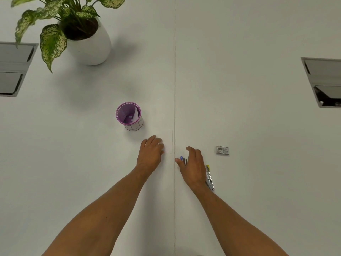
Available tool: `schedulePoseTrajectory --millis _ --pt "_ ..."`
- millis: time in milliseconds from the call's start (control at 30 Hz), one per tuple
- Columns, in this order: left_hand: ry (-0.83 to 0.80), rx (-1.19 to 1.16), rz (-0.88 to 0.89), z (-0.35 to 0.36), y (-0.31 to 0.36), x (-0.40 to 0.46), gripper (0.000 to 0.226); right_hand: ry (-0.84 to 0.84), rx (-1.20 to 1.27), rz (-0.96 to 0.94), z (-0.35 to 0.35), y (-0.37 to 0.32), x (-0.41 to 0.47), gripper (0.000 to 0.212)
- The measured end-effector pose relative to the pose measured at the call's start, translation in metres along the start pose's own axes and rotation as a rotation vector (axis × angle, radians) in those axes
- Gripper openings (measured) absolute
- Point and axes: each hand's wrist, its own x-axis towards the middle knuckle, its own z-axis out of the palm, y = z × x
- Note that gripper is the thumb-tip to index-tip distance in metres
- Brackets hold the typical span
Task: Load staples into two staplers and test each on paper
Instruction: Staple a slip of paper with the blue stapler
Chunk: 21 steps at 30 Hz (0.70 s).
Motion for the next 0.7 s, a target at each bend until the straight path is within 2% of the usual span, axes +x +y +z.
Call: schedulePoseTrajectory --millis 200,400,500,633,700 --pt "-0.137 -0.098 -0.017 -0.006 -0.002 0.009 0.057 -0.025 0.015 -0.093 0.003 0.005 0.004 0.045" --pt "-0.066 -0.071 0.018 -0.005 0.001 0.004 0.049 -0.027 -0.044 -0.182 0.007 0.000 0.014 0.039" --pt "0.024 -0.090 0.035 -0.002 0.002 -0.003 0.037 -0.048 -0.103 -0.247 0.006 -0.007 0.023 0.044" --pt "0.044 -0.203 0.044 -0.002 0.008 -0.010 0.023 -0.123 -0.082 -0.289 0.008 -0.013 0.034 0.051" --pt "0.013 -0.357 0.014 -0.008 0.011 -0.012 0.020 -0.154 -0.032 -0.297 0.007 -0.014 0.037 0.039"
